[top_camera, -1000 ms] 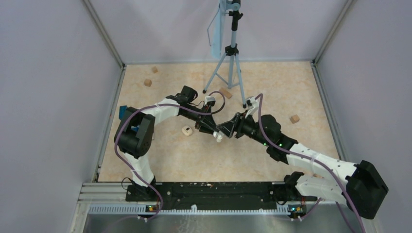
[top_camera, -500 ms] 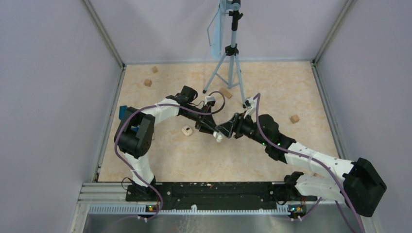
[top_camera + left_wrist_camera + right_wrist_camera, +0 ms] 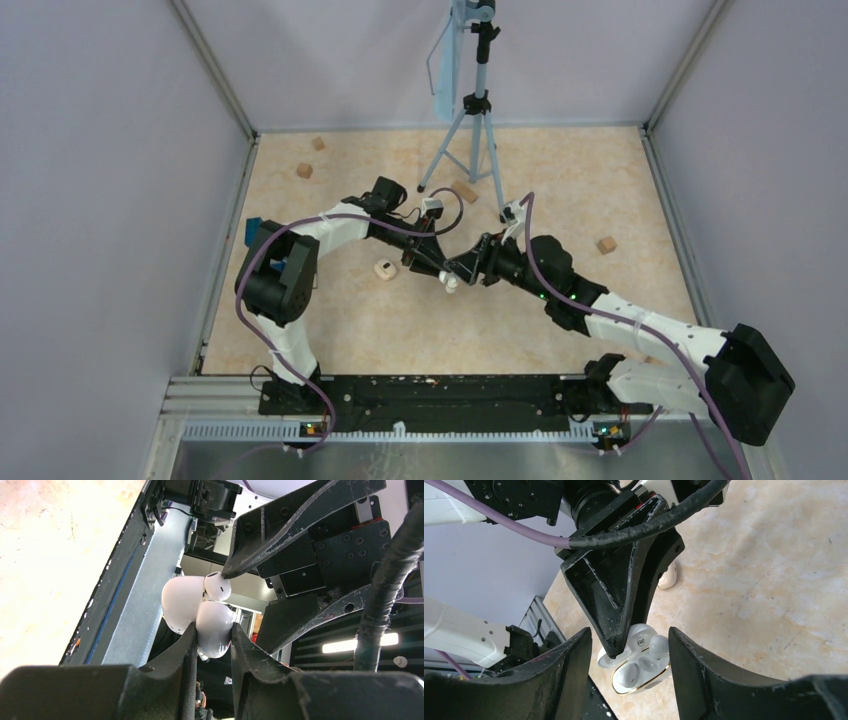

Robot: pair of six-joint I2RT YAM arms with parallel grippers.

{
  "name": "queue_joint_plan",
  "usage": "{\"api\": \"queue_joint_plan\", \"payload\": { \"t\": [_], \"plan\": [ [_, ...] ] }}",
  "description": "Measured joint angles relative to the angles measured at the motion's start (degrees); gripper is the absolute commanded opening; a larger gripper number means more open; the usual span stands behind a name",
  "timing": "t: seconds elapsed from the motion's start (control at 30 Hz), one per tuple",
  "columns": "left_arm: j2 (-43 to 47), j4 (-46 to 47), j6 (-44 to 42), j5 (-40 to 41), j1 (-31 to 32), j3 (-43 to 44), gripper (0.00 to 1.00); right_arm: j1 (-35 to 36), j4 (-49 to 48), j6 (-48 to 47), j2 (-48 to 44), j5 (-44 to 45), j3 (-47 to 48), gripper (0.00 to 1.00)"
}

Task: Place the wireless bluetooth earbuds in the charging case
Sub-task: Adjust the right earbud in the right side groove of the charging case.

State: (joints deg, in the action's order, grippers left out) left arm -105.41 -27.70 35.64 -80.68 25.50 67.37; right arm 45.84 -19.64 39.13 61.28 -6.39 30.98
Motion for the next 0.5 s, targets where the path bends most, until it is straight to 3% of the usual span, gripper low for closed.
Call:
{"api": "queue_joint_plan", "payload": {
  "t": [0.5],
  "plan": [
    [0.00, -0.09, 0.00, 0.83, 0.00, -0.11, 0.00, -0.28, -0.42, -0.61, -0.02, -2.97, 0.00, 0.54]
  ]
}}
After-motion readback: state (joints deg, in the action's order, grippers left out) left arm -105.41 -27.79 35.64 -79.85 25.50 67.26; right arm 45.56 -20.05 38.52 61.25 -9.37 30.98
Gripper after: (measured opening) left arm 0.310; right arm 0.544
